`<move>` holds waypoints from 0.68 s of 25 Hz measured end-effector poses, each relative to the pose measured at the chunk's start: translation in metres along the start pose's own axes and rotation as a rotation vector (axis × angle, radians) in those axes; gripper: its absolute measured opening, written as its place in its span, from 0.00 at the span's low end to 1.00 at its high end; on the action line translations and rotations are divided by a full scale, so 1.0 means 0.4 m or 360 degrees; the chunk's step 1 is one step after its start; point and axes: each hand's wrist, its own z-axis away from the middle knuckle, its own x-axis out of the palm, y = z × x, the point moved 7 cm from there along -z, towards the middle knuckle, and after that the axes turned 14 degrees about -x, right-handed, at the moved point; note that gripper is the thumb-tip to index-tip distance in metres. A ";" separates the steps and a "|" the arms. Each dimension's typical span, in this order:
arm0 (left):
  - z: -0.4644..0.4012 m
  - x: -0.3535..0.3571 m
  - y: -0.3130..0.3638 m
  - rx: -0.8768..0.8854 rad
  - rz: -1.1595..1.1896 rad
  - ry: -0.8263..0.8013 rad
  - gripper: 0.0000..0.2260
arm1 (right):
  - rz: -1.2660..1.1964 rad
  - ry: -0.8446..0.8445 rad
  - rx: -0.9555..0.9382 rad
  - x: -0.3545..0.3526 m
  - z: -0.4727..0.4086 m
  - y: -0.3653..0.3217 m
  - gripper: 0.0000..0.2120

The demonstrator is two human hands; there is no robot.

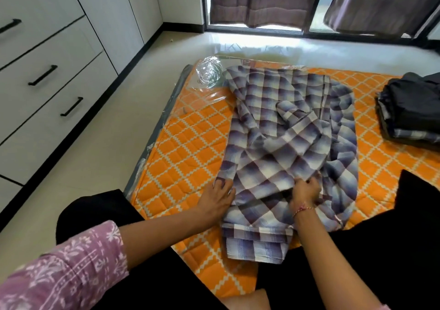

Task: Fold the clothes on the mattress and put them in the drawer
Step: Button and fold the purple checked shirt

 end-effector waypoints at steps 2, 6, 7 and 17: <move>0.007 0.026 0.015 0.0101 -0.0030 -0.0288 0.21 | 0.0317 0.0113 -0.0097 -0.039 0.041 0.016 0.21; -0.063 0.005 -0.009 0.0135 0.0277 -0.0359 0.21 | 0.1111 0.0023 -0.0481 0.027 0.042 -0.067 0.36; -0.106 -0.028 -0.032 0.0032 0.0392 -0.0105 0.21 | 0.1296 -0.0132 -0.0671 0.080 0.036 -0.095 0.34; -0.443 0.084 -0.102 -0.0485 0.0852 -0.0135 0.30 | 0.1549 -0.1471 -0.1262 0.578 -0.143 -0.164 0.25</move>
